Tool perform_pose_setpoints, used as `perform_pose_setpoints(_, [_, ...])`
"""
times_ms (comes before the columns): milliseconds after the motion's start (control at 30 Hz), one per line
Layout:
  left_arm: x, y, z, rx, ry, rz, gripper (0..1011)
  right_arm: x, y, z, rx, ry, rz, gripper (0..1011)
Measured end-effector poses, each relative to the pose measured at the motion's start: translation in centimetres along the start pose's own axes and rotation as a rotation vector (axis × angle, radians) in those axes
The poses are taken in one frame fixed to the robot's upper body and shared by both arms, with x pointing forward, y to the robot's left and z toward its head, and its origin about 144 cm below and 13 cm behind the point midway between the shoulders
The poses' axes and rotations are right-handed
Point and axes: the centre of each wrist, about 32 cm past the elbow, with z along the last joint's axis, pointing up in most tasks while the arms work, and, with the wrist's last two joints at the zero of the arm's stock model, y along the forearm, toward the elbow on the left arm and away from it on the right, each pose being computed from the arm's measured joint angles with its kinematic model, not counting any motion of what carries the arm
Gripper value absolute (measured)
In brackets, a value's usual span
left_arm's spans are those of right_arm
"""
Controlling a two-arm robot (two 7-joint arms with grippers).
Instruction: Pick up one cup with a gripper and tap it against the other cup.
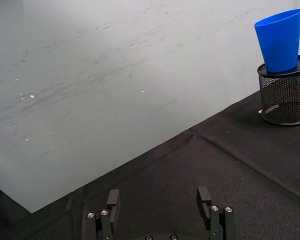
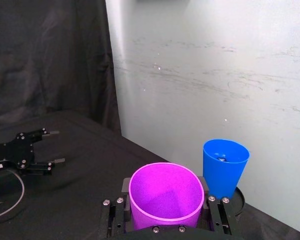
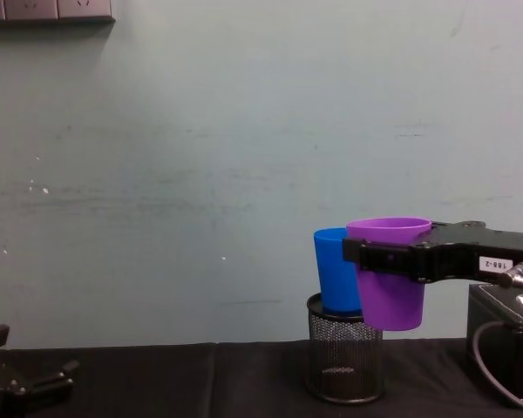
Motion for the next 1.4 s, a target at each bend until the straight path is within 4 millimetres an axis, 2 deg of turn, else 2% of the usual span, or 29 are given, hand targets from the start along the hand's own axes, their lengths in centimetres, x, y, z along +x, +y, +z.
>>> perform_pose_setpoints(1400, [0.00,0.00,0.00,0.000,0.000,0.000,1000,0.00,0.00,0.00,0.000,0.000,0.000,751])
